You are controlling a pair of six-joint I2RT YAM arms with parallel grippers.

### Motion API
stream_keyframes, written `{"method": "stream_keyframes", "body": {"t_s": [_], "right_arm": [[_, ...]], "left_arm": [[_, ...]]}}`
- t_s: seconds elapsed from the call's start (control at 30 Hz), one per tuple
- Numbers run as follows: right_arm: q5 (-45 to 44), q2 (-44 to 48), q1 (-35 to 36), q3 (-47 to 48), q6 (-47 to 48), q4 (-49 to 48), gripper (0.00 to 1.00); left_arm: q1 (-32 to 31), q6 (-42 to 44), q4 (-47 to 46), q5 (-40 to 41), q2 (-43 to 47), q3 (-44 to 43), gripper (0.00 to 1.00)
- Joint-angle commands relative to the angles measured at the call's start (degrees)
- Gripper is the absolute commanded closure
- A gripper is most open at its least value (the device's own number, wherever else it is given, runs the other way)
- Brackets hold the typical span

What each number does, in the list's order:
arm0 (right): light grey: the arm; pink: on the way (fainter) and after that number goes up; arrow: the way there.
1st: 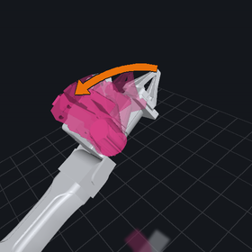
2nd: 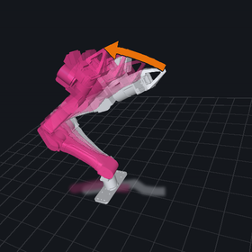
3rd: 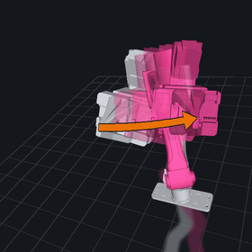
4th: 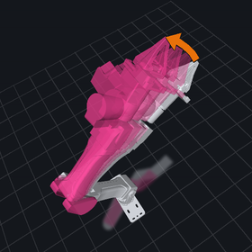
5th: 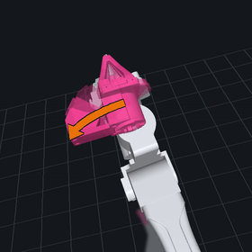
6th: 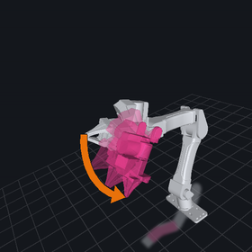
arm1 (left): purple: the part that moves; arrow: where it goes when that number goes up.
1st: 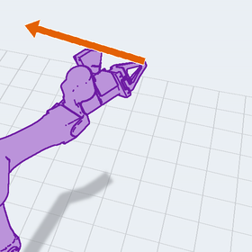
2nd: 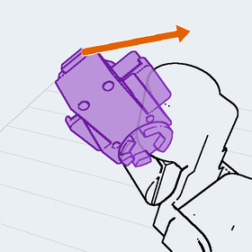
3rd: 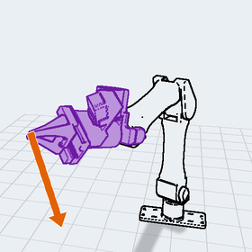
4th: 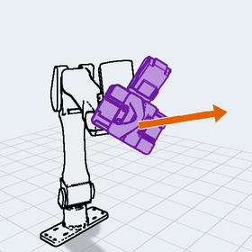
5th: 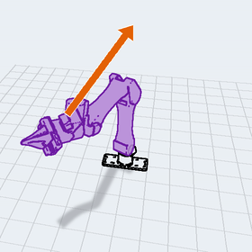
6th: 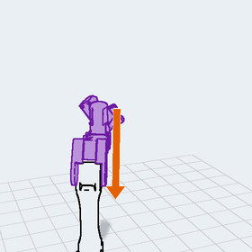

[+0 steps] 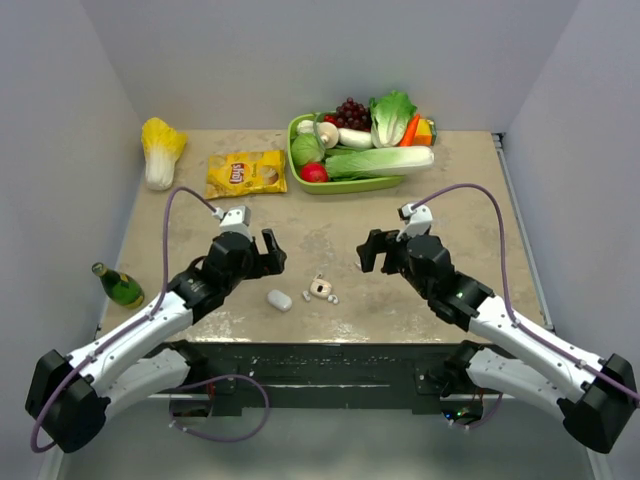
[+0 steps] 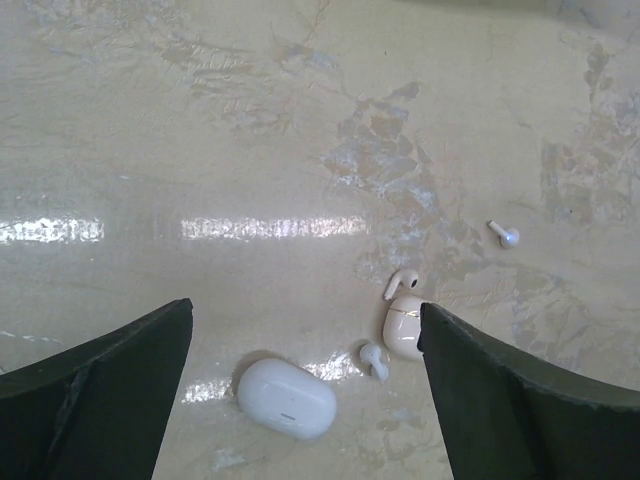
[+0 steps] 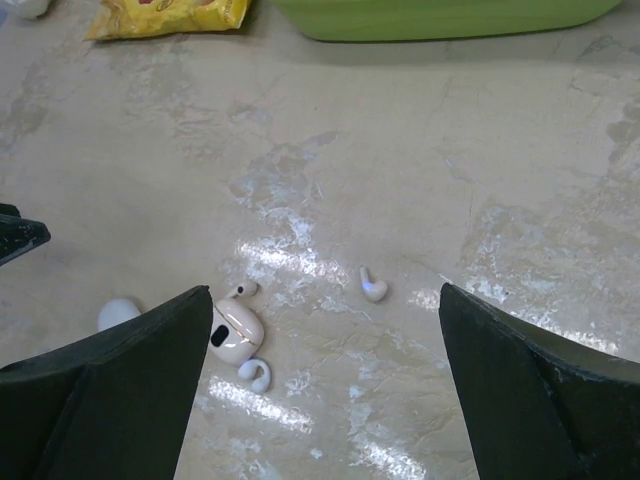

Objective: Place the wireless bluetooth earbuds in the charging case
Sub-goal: Pick up the charging case at the center of the board.

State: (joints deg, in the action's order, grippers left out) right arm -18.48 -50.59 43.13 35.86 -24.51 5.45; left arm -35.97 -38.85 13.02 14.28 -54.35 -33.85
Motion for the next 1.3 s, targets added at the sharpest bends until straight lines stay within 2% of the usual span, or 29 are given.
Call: {"method": "stream_keyframes", "body": {"t_s": [0.0, 0.13, 0.27, 0.37, 0.47, 0.67, 0.77, 0.97, 1.07, 1.13, 1.17, 1.23, 1.27], "right_arm": [[3.89, 0.75, 0.2, -0.35, 1.13, 0.61, 0.02], [5.29, -0.03, 0.28, -1.4, 1.4, -0.53, 0.02], [6.17, -1.35, 0.28, -1.49, 1.4, -1.5, 0.02], [6.79, -1.79, 0.2, -1.58, 1.48, -1.76, 0.02], [7.14, -1.62, 0.2, -1.93, 1.49, -1.67, 0.02], [8.55, -1.18, 0.2, -2.54, 1.57, -1.85, 0.02], [8.64, -0.57, 0.2, -2.9, 1.57, -1.76, 0.02], [8.37, 0.67, 0.2, -3.86, 1.49, -1.41, 0.02], [8.37, 0.58, 0.28, -3.95, 1.49, -1.41, 0.02], [8.46, 0.4, 0.2, -3.78, 1.49, -1.5, 0.02], [8.46, 0.49, 0.2, -3.78, 1.49, -1.59, 0.02], [8.37, 0.49, 0.28, -3.86, 1.4, -1.5, 0.02], [8.37, 0.58, 0.2, -3.86, 1.31, -1.41, 0.02]], "left_arm": [[-2.61, 2.29, 5.08, 2.32, 2.31, 0.62, 0.0], [-6.21, 0.71, 8.51, 4.43, 1.01, 1.32, 0.01], [-12.62, -4.38, 14.13, 11.54, -1.46, 0.89, 0.08], [-14.83, -6.93, 15.55, 12.35, -2.6, 1.33, 0.12], [-16.67, -7.64, 15.55, 12.17, -3.92, 2.29, 0.12], [-18.17, -4.66, 14.14, 8.66, -10.07, 0.71, 0.04], [-19.4, -4.48, 14.49, 9.35, -12.62, -0.17, 0.01], [-21.25, -7.55, 16.95, 12.17, -9.91, 0.18, 0.03], [-21.78, -8.96, 17.13, 11.91, -7.71, 1.32, 0.08], [-22.74, -9.93, 16.78, 11.73, -6.74, 2.2, 0.2], [-23.18, -10.19, 16.52, 11.47, -6.65, 2.47, 0.35], [-25.11, -11.42, 16.08, 11.64, -6.82, 2.82, 0.54], [-25.73, -11.86, 15.9, 12.17, -7.09, 2.91, 0.67]]}}
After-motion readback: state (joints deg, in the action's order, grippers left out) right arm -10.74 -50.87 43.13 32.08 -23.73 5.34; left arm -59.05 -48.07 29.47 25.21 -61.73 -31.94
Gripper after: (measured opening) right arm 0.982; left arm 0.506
